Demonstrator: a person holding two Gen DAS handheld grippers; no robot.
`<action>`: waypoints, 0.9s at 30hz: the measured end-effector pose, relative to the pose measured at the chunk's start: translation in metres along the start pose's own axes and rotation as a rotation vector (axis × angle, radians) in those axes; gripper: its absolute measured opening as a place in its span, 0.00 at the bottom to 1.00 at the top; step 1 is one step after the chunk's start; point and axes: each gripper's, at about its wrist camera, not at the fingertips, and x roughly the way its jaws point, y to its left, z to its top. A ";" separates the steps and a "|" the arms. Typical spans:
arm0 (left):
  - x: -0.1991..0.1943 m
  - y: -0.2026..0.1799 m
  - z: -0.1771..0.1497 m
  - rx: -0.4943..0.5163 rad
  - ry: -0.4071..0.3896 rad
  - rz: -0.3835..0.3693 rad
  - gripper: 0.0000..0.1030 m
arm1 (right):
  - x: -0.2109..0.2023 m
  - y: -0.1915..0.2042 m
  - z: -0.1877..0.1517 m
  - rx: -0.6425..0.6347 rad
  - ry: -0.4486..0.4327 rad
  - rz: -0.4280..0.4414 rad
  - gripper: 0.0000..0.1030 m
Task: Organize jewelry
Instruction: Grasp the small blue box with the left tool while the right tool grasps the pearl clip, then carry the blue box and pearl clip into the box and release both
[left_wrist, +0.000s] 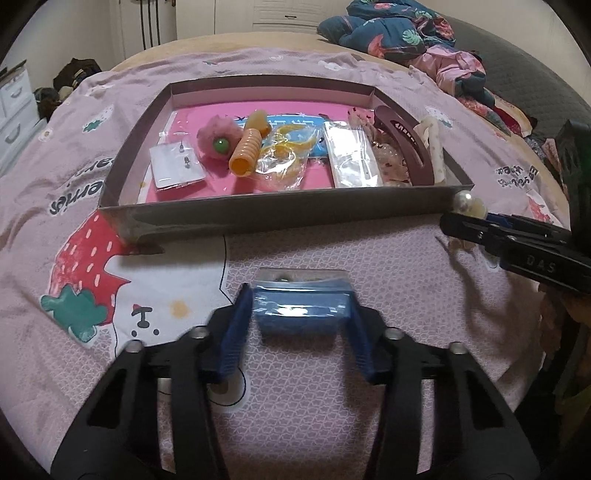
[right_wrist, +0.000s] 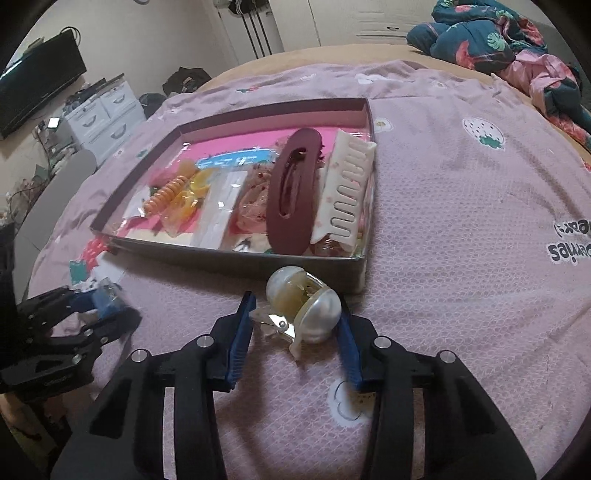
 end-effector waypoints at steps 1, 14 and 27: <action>-0.001 0.001 0.000 -0.003 -0.002 -0.005 0.35 | -0.003 0.002 -0.001 -0.003 -0.003 0.007 0.40; -0.050 0.039 0.011 -0.093 -0.097 0.003 0.35 | -0.050 0.047 -0.001 -0.056 -0.055 0.162 0.40; -0.085 0.070 0.041 -0.139 -0.187 0.044 0.35 | -0.070 0.086 0.037 -0.136 -0.137 0.198 0.40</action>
